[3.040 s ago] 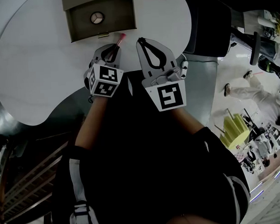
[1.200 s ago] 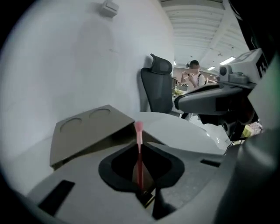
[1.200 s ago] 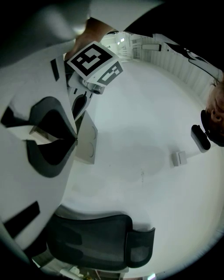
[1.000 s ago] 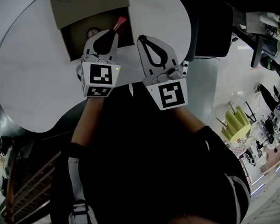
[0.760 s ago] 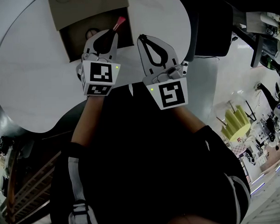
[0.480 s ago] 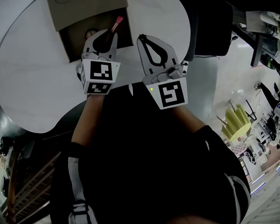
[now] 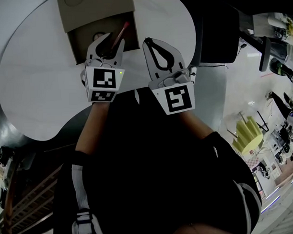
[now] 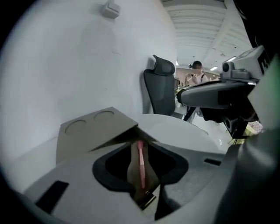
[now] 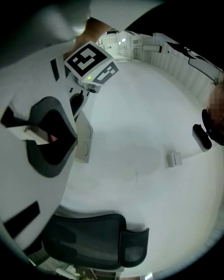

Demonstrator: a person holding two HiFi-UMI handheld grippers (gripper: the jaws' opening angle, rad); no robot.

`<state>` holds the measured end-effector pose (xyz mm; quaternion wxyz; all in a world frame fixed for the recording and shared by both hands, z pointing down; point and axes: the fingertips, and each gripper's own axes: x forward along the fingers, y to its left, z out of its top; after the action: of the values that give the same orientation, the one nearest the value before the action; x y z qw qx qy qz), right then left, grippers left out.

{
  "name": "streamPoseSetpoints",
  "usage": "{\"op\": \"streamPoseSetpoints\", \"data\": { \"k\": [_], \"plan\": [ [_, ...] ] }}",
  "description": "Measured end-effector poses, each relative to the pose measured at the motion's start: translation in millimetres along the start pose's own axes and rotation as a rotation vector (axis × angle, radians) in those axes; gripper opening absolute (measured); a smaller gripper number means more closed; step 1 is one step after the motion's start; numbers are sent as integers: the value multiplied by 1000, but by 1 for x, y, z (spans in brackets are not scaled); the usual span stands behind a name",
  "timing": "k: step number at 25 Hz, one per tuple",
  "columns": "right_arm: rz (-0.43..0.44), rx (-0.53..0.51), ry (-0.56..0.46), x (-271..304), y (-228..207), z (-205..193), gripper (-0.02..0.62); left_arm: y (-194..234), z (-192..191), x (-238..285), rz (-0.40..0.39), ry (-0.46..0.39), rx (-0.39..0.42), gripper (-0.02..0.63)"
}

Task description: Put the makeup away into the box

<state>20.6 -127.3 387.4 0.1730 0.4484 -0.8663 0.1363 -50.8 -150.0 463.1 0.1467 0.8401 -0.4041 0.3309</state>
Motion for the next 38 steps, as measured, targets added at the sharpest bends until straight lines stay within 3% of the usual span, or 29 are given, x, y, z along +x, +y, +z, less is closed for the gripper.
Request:
{"op": "streamPoseSetpoints", "data": {
  "k": [9, 19, 24, 30, 38],
  "plan": [
    [-37, -67, -146, -26, 0, 48, 23, 0, 42, -56, 144, -198, 34, 15],
    [-65, -103, -334, -67, 18, 116, 23, -3, 94, -162, 263, -443, -30, 8],
    [-80, -107, -359, -89, 28, 136, 23, -1, 116, -208, 310, -557, -88, 8],
    [-53, -115, -425, -101, 42, 143, 21, -4, 119, -226, 327, -585, -68, 8],
    [-59, -129, -424, -111, 47, 141, 22, -13, 117, -232, 330, -587, -68, 8]
  ]
}}
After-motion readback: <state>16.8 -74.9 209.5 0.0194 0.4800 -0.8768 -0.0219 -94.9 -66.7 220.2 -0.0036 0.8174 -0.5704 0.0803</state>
